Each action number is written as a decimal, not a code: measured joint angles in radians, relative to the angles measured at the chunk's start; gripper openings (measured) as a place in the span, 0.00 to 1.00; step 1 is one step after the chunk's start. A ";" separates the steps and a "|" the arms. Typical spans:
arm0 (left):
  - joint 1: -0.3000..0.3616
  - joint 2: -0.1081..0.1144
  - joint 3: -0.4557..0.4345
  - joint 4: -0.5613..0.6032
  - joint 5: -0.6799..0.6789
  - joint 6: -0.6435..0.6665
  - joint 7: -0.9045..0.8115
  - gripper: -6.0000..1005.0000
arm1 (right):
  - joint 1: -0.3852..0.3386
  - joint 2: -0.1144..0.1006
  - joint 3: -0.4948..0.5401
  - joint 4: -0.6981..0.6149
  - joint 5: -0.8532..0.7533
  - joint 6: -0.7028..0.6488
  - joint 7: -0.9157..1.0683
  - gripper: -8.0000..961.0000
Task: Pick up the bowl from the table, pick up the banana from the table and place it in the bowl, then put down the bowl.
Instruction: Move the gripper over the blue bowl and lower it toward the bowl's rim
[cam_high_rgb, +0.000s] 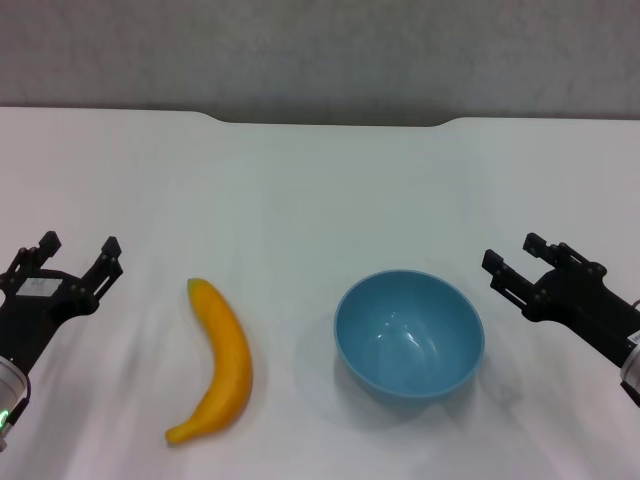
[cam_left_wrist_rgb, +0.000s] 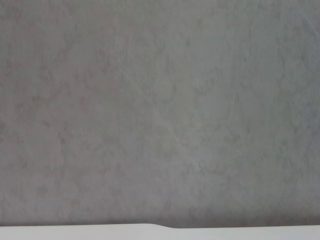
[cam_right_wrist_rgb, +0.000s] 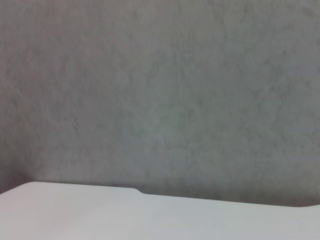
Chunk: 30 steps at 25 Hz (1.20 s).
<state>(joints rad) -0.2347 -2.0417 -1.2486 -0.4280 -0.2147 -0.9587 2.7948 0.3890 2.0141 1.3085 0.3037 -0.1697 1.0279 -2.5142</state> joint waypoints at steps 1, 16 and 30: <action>0.000 0.000 0.000 0.000 0.000 0.000 0.000 0.81 | 0.000 0.000 0.000 0.000 0.000 0.000 0.000 0.72; 0.003 0.001 0.000 0.000 0.000 0.000 -0.004 0.81 | -0.001 -0.001 0.000 0.002 0.000 0.006 0.000 0.71; 0.195 0.056 -0.027 -0.541 0.173 0.381 -0.155 0.82 | -0.067 -0.045 0.017 0.225 -0.122 -0.073 0.137 0.69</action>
<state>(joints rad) -0.0399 -1.9861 -1.2759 -0.9686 -0.0416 -0.5776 2.6403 0.3224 1.9687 1.3254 0.5289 -0.2914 0.9552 -2.3769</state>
